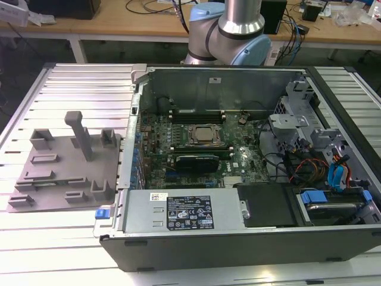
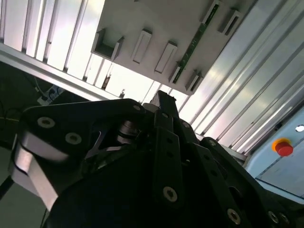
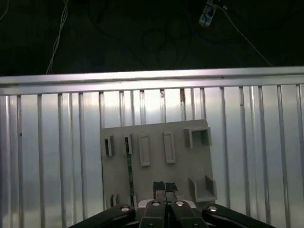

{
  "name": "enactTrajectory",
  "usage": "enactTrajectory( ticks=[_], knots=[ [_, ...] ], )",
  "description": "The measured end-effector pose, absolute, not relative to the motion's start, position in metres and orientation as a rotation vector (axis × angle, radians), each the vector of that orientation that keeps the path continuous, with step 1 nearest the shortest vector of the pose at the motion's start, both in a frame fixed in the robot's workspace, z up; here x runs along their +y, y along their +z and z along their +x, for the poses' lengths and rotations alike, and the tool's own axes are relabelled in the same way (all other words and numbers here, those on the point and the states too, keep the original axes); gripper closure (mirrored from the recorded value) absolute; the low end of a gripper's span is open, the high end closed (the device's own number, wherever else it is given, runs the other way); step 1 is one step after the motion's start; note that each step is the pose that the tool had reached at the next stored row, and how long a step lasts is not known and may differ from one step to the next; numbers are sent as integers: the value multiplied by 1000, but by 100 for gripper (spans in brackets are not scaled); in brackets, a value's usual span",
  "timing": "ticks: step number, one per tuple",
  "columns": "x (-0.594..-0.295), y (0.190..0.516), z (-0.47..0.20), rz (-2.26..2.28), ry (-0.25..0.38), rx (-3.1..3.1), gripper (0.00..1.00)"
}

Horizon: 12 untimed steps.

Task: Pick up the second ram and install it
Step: 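Pick up the second ram and move it above second insertion slot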

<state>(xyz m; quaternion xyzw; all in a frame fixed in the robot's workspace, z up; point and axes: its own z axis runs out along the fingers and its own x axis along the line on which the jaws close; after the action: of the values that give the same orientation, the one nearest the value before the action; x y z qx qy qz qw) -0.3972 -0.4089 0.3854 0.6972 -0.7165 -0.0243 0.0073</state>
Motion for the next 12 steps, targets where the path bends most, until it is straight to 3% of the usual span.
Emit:
enactTrajectory(
  ticks=[12],
  knots=[
    [-409, 384, -397, 2091, -77, -2326, 92]
  ],
)
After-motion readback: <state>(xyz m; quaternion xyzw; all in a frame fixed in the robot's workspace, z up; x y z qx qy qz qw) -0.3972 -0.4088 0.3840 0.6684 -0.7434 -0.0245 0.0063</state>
